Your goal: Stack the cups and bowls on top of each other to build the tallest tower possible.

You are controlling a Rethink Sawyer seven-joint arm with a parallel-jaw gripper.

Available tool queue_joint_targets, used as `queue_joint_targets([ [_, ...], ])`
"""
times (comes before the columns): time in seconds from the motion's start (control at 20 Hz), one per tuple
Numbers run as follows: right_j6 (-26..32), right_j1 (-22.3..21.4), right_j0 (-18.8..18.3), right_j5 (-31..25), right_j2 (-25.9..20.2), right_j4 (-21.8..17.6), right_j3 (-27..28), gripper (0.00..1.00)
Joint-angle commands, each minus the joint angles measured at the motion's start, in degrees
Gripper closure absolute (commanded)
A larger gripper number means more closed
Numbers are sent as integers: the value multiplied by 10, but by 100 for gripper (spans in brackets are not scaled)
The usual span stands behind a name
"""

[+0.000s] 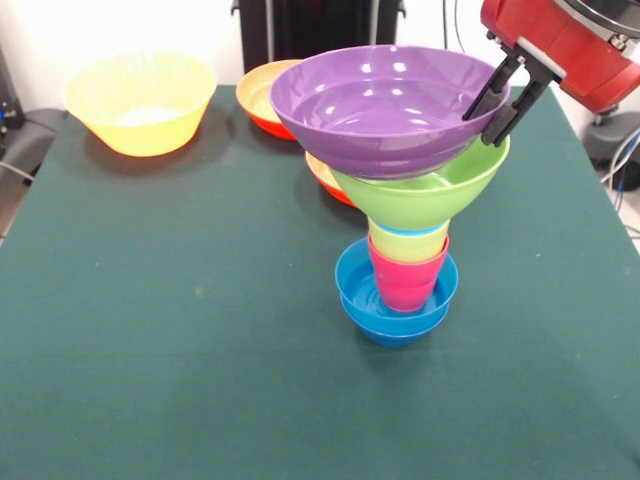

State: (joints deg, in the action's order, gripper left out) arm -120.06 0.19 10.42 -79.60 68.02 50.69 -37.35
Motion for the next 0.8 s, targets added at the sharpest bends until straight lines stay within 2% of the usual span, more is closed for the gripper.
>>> queue_joint_targets([
  [0.05,-105,3,9,-11,-68,-30,-13,100],
  [0.8,-127,11,6,-22,-62,-24,7,100],
])
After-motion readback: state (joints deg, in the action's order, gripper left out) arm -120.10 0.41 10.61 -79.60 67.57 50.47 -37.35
